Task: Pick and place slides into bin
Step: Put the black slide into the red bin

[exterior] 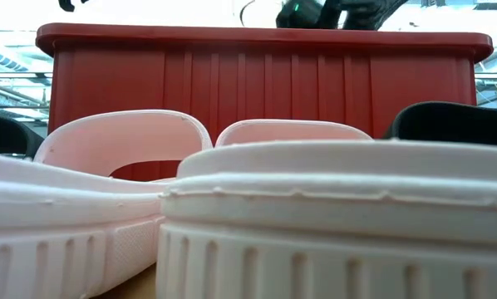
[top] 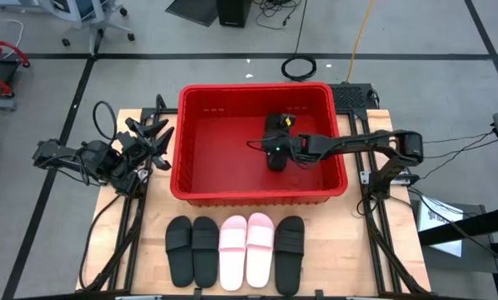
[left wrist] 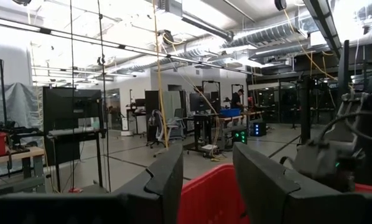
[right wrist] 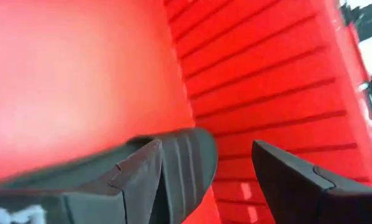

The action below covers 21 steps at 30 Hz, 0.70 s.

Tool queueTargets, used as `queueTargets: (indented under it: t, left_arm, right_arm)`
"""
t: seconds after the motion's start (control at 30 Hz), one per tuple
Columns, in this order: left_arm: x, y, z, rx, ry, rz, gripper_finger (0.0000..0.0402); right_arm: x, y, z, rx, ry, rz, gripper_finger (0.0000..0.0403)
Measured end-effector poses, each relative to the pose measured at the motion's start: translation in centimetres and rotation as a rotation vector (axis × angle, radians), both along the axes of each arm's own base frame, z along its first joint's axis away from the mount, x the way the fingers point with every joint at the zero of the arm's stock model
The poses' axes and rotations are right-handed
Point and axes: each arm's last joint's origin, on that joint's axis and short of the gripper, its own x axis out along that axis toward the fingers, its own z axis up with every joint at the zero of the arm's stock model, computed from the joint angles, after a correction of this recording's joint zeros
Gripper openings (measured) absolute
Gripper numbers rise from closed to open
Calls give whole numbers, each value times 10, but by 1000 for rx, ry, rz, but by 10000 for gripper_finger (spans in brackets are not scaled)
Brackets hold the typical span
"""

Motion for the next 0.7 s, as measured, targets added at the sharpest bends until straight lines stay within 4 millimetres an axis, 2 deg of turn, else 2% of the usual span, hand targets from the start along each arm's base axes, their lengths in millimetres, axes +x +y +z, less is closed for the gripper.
queueTargets:
  t: [0.17,0.37,0.6,0.7]
  left_arm:
    - [1,-1,1,-17,-37,-62,147]
    - [3,-8,3,35,-102,-313,147]
    - [3,-14,6,75,-159,-568,147]
    - [4,-17,6,90,-158,-632,147]
  right_arm:
    - [-6,17,27,-32,-84,60,238]
    - [-14,36,57,-44,-218,109,238]
    - [-19,64,80,68,-475,125,238]
    - [-20,77,86,141,-546,193,238]
